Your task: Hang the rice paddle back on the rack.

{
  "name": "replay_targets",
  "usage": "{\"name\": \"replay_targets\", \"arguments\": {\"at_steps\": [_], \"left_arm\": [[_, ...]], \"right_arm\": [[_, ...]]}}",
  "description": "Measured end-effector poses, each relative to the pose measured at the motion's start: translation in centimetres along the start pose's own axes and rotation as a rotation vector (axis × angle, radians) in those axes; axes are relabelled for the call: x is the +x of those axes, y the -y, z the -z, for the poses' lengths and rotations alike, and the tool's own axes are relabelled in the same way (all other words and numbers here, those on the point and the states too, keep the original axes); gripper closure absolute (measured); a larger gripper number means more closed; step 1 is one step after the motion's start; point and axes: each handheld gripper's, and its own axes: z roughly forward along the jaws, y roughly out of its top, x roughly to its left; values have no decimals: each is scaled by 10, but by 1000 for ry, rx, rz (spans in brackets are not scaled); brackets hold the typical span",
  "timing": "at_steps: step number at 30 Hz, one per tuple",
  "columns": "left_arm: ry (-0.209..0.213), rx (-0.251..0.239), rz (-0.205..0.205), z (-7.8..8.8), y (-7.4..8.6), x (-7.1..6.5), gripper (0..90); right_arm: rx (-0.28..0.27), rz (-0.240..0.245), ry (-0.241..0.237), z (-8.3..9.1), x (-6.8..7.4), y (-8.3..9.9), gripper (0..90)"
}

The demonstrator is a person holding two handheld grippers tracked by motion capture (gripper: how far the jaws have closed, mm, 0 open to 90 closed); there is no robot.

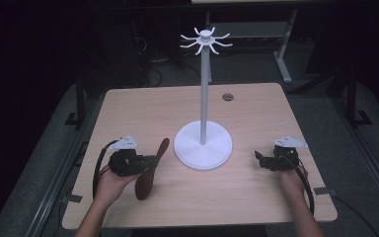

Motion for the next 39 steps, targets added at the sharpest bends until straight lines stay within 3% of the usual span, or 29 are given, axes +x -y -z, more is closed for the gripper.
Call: {"name": "replay_targets", "arguments": {"at_steps": [5, 9, 17, 23, 30, 39], "left_arm": [[49, -162, -5, 12, 4, 4, 770], [70, -220, 0, 18, 4, 7, 770], [70, -255, -26, 18, -2, 5, 770], [76, -249, -56, 17, -14, 2, 770], [84, -259, -87, 20, -34, 0, 770], [104, -311, -115, 25, -66, -2, 770]], "right_arm": [[1, -3, 0, 0, 0, 0, 135], [0, 2, 1, 0, 0, 0, 135], [1, 2, 2, 0, 0, 0, 135], [4, 5, 6, 0, 1, 0, 135], [4, 4, 6, 0, 1, 0, 135], [3, 2, 4, 0, 1, 0, 135]]}}
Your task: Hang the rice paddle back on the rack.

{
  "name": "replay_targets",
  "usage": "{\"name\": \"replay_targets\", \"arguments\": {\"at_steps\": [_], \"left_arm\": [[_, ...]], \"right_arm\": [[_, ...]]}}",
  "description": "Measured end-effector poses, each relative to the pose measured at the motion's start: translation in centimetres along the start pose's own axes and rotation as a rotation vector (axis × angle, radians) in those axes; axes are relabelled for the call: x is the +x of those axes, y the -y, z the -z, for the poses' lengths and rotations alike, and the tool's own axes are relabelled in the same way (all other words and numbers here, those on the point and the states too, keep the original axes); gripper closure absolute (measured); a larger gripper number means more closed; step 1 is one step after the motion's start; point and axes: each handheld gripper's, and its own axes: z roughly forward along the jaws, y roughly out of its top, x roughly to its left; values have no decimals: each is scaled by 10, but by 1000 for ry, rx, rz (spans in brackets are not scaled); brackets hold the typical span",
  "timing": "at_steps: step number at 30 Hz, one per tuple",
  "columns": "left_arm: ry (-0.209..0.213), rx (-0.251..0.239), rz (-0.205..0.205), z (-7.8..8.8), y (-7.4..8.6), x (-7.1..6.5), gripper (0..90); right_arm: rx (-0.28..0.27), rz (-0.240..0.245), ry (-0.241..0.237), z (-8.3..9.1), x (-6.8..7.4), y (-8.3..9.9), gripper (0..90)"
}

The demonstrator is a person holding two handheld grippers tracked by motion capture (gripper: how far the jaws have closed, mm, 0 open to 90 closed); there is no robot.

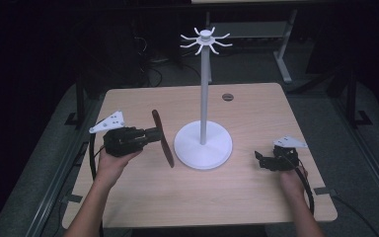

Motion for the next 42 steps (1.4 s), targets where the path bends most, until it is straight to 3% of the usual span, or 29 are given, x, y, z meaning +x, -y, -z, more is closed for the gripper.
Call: {"name": "replay_targets", "arguments": {"at_steps": [20, 32, 42], "left_arm": [[27, -97, -68, -4, -84, 8, 771], [44, -106, -119, -17, -131, 13, 771], [57, -105, -126, -36, -144, 18, 771]], "right_arm": [[-2, 0, -1, 0, 0, 0, 135], [-1, -1, -2, 0, 0, 0, 135], [-2, -1, -5, 0, -1, 0, 135]]}}
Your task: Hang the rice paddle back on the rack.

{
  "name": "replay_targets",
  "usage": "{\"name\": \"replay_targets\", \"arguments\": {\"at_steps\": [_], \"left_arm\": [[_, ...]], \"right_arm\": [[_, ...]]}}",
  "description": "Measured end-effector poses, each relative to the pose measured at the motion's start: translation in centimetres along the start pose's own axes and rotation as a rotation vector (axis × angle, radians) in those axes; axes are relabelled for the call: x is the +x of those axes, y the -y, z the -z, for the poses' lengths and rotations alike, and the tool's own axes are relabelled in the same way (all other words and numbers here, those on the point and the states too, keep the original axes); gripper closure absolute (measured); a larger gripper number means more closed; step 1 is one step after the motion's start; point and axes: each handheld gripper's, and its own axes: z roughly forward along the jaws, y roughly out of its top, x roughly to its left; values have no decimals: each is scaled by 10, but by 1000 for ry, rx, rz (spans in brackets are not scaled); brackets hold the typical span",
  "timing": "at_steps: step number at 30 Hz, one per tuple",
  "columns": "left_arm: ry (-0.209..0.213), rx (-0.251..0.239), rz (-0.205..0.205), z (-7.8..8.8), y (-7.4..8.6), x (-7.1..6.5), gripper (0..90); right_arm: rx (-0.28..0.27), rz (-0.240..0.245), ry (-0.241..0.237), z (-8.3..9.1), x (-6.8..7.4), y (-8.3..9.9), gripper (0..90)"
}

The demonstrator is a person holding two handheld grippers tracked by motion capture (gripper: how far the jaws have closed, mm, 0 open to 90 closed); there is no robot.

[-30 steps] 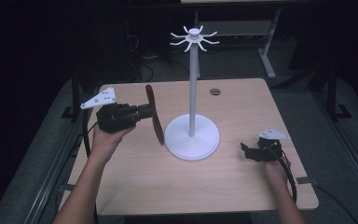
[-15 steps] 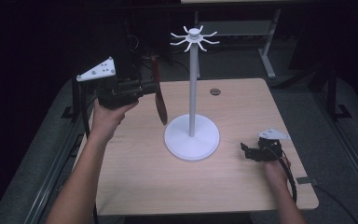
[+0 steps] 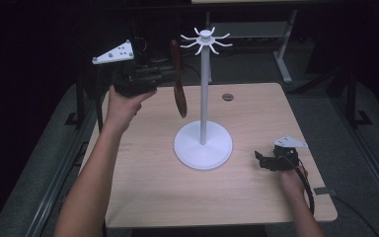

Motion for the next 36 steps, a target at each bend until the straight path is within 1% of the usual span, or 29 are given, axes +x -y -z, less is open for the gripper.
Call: {"name": "replay_targets", "arguments": {"at_steps": [4, 5, 7, 13, 18, 22, 28, 33, 36], "left_arm": [[-1, -3, 10, -5, 1, 2, 771], [0, -1, 6, -5, 1, 3, 771], [2, -7, 15, -7, 1, 4, 771], [7, -3, 18, -11, 1, 5, 770], [8, 10, 6, -16, 0, 4, 770], [6, 12, 6, -19, 0, 3, 770], [4, 28, -5, -23, 1, 3, 769], [-2, 22, -16, -20, 1, 2, 754], [-10, 31, -24, -16, 0, 1, 713]], "right_arm": [[-1, 0, 0, 0, 0, 0, 135], [0, 0, 0, 0, 0, 0, 135], [0, 0, 0, 0, 0, 0, 135], [0, -1, 0, 0, 0, 0, 135], [0, 0, 0, 0, 0, 0, 135], [-1, 0, -1, 0, 0, 0, 135], [-1, 2, 0, 0, 0, 0, 135], [-1, 0, -2, 0, 0, 0, 135], [-1, 0, -1, 0, 0, 0, 135]]}}
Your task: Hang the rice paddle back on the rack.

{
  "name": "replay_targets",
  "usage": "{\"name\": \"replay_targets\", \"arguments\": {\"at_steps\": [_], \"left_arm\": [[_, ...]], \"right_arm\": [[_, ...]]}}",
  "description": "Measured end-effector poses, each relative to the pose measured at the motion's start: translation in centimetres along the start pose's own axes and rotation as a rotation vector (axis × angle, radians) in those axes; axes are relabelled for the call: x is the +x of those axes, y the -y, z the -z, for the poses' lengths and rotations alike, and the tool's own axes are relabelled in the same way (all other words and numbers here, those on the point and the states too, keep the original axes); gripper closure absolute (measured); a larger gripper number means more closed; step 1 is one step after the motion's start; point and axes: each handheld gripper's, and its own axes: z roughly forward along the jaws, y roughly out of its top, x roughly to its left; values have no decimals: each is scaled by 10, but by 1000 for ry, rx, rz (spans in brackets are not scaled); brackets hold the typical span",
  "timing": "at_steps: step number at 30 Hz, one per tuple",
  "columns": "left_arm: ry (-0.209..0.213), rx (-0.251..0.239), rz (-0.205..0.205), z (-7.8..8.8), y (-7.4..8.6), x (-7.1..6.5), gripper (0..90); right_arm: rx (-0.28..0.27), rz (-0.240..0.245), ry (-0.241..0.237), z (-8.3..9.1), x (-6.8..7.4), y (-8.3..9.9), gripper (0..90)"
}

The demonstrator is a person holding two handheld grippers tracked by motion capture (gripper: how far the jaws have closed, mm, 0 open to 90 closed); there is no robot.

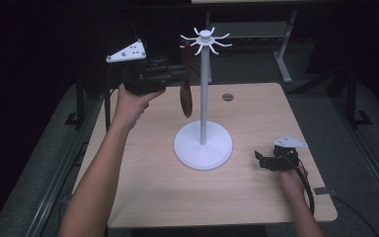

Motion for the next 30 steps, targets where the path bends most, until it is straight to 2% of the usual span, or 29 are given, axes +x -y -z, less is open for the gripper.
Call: {"name": "replay_targets", "arguments": {"at_steps": [7, 10, 20, 28, 30], "left_arm": [[-47, 54, 9, 15, 4, -6, 592], [-78, 99, 14, 21, 7, -7, 548], [-142, 196, 18, 34, 21, -14, 438], [-196, 252, 19, 44, 42, -21, 335], [-210, 253, 26, 46, 48, -22, 323]], "right_arm": [[2, 5, 0, 0, 0, 0, 135], [1, 5, 0, 0, 0, 0, 135], [-1, 6, -2, 0, 0, 0, 135], [-4, 3, -4, 1, 0, 0, 135], [-6, 4, -5, 1, 0, 0, 135]]}}
